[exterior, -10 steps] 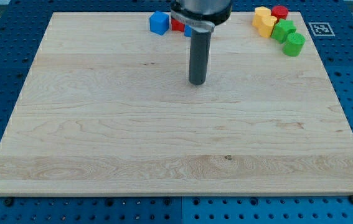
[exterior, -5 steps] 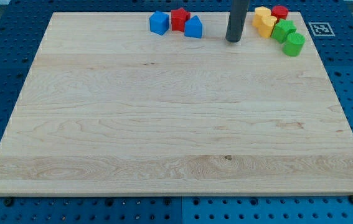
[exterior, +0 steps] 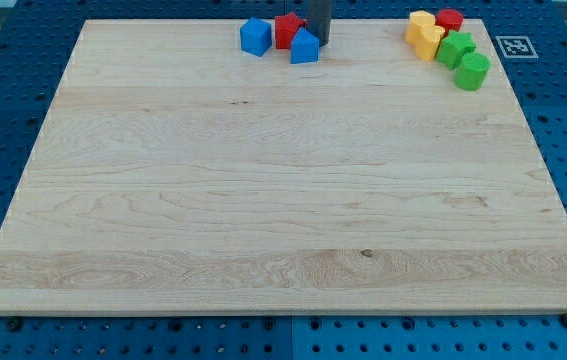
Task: Slide the blue triangle towards the top left corner
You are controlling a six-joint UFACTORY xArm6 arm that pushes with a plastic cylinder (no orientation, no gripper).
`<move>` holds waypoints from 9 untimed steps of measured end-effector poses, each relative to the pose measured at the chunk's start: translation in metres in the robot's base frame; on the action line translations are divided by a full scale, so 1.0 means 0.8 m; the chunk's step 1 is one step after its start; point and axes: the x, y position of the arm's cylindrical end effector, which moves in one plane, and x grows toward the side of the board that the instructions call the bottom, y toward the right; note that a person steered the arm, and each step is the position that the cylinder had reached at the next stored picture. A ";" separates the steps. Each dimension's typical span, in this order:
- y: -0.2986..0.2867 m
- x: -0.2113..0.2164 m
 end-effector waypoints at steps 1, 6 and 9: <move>-0.001 0.021; -0.113 0.112; -0.197 0.113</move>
